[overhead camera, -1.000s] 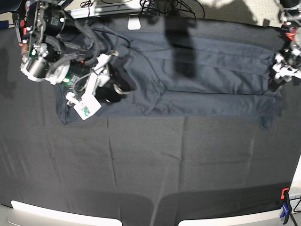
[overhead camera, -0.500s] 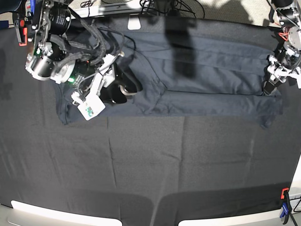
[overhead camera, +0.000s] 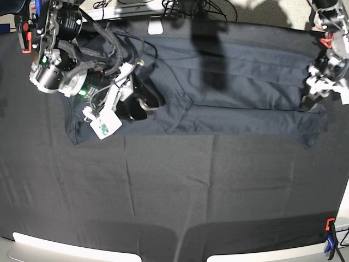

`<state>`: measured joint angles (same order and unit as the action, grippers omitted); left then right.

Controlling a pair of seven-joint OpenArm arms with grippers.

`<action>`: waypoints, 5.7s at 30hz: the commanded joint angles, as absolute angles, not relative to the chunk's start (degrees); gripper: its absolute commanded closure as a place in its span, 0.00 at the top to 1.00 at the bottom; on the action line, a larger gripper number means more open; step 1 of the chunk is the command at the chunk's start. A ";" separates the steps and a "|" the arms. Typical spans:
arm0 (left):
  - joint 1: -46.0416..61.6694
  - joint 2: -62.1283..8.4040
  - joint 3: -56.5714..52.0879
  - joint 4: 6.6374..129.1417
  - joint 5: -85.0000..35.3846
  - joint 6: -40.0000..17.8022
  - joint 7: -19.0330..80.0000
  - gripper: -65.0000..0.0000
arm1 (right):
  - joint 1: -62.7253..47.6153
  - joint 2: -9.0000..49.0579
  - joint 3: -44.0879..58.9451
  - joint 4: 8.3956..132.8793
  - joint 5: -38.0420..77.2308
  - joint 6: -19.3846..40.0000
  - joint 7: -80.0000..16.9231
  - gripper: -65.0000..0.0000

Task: Layout the t-shirt on the table in an organized manner, then fold the t-shirt properly
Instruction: 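Grasp the navy strip's other end with the left gripper, then lift the strip end with the left gripper toward the right gripper, then fold the held end over toward the right gripper and lower it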

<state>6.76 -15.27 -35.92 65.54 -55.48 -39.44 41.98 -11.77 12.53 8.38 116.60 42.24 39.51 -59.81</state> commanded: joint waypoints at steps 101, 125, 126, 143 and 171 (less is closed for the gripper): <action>3.31 -16.56 -43.03 65.34 -34.33 -40.00 23.42 0.34 | -10.48 12.99 8.67 117.58 29.43 39.66 -57.25 0.34; 2.87 -17.04 -31.14 65.34 -36.25 -40.00 28.56 0.22 | -10.48 12.99 8.67 117.58 31.92 39.66 -57.80 0.34; 2.85 -17.10 -31.53 65.34 -36.25 -40.00 28.21 0.15 | -10.48 12.99 8.67 117.58 31.90 39.66 -57.98 0.34; 2.87 -17.50 -45.39 65.36 -37.91 -40.00 22.70 0.00 | -10.48 12.99 8.67 117.58 31.92 39.68 -58.26 0.34; 13.93 -4.45 -16.29 91.26 -53.10 -40.00 38.68 0.00 | -10.11 13.02 9.08 117.58 25.23 38.52 -57.80 0.34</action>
<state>14.57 -4.32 -16.14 90.17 -51.55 -39.24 39.48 -10.92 12.51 8.60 116.60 24.34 38.85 -59.18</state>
